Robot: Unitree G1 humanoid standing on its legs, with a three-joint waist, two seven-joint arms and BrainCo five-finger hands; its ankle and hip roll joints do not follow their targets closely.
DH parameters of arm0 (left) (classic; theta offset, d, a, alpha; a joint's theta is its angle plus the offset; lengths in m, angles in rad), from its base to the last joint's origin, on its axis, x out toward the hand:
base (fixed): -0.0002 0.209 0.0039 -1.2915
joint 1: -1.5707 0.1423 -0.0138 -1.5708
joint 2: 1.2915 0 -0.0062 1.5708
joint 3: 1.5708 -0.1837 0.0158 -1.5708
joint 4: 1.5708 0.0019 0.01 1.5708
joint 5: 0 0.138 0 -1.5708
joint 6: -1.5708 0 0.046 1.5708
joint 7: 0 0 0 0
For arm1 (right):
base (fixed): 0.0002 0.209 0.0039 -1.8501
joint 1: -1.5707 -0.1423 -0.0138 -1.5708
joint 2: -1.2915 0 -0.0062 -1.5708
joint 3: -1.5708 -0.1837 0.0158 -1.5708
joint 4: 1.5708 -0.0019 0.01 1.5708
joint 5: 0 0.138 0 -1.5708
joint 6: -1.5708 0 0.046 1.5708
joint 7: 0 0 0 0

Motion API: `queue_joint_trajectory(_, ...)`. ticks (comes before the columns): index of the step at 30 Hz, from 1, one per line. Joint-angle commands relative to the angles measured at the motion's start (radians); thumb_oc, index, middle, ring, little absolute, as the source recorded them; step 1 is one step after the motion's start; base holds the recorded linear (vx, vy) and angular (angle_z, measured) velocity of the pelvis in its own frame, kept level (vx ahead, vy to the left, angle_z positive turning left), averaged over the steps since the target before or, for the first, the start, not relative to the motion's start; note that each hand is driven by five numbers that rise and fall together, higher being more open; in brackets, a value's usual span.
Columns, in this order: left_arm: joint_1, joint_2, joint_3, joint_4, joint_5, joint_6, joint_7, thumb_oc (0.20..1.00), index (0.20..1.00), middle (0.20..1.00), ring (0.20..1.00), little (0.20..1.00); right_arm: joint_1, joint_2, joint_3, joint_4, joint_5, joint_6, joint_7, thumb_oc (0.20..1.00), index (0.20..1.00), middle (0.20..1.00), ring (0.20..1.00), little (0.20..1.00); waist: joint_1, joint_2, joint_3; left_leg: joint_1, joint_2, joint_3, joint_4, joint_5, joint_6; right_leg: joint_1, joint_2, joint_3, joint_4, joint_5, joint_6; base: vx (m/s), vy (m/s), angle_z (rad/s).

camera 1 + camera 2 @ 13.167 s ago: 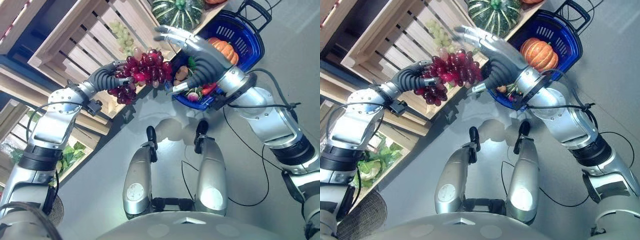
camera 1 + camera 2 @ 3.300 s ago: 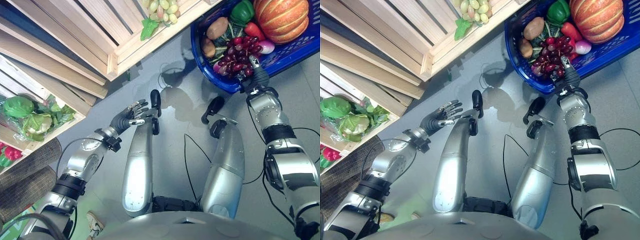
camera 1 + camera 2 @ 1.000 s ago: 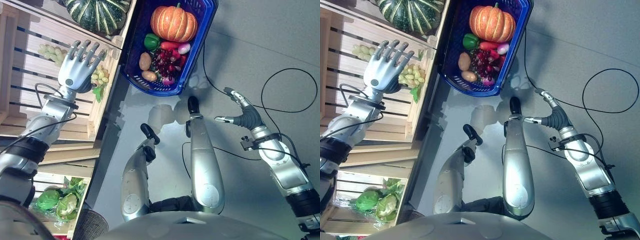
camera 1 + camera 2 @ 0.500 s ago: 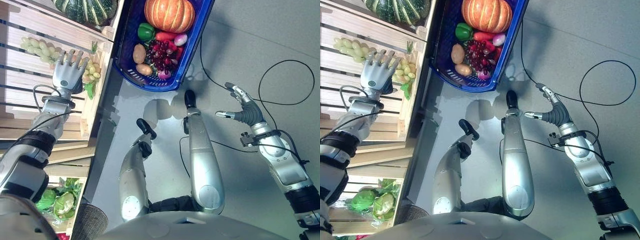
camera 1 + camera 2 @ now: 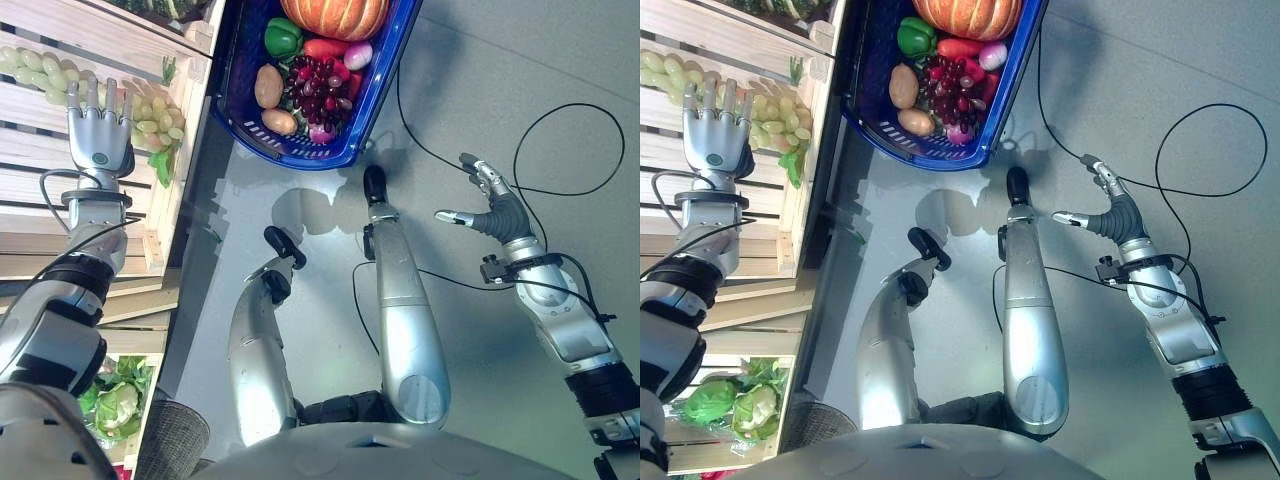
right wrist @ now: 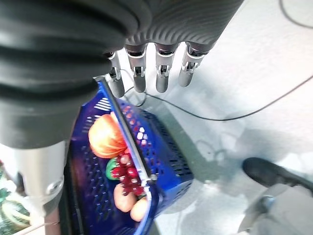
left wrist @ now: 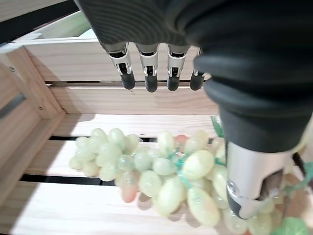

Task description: Pick up fruits and vegetables into the basket

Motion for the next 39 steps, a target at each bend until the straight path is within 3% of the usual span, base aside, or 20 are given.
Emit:
queue_joint_trajectory(1,0.001,0.062,0.022,0.054,0.011,0.06,0.043,1.0,1.0,1.0,1.0,1.0,-0.009,0.023,0.03,-0.01,0.011,-0.069,-0.027,1.0,1.0,1.0,1.0,1.0,-0.016,-0.056,-0.04,-0.095,0.012,-0.012,0.093,-0.088,0.003,-0.011,-0.019,0.022,-0.045,-0.022,0.109,0.01,-0.005,-0.07)
queue_joint_trajectory(21,-0.149,0.053,-0.065,0.103,-0.039,0.065,-0.025,1.0,1.0,1.0,1.0,1.0,-0.057,0.011,0.063,0.085,0.073,-0.119,-0.034,1.0,1.0,1.0,1.0,1.0,-0.032,-0.057,-0.04,-0.173,0.024,-0.014,0.137,-0.107,0.001,-0.096,-0.015,0.039,-0.026,-0.013,0.104,0.0,0.0,0.0)
queue_joint_trajectory(27,-0.17,0.041,-0.09,0.165,-0.141,0.095,-0.103,1.0,1.0,1.0,1.0,1.0,-0.071,0.011,0.076,0.117,0.095,-0.14,-0.031,1.0,1.0,1.0,1.0,1.0,-0.038,-0.057,-0.04,-0.193,0.024,-0.016,0.146,-0.107,-0.001,-0.119,-0.01,0.046,-0.02,-0.012,0.101,0.0,0.0,0.0)
queue_joint_trajectory(39,-0.189,0.013,-0.112,0.291,-0.175,0.178,-0.19,1.0,1.0,1.0,1.0,1.0,-0.103,0.015,0.102,0.199,0.128,-0.192,-0.033,1.0,1.0,1.0,1.0,1.0,-0.038,-0.061,-0.04,-0.243,0.021,-0.031,0.173,-0.111,0.002,-0.163,-0.002,0.051,-0.006,-0.011,0.089,0.0,0.003,0.0)
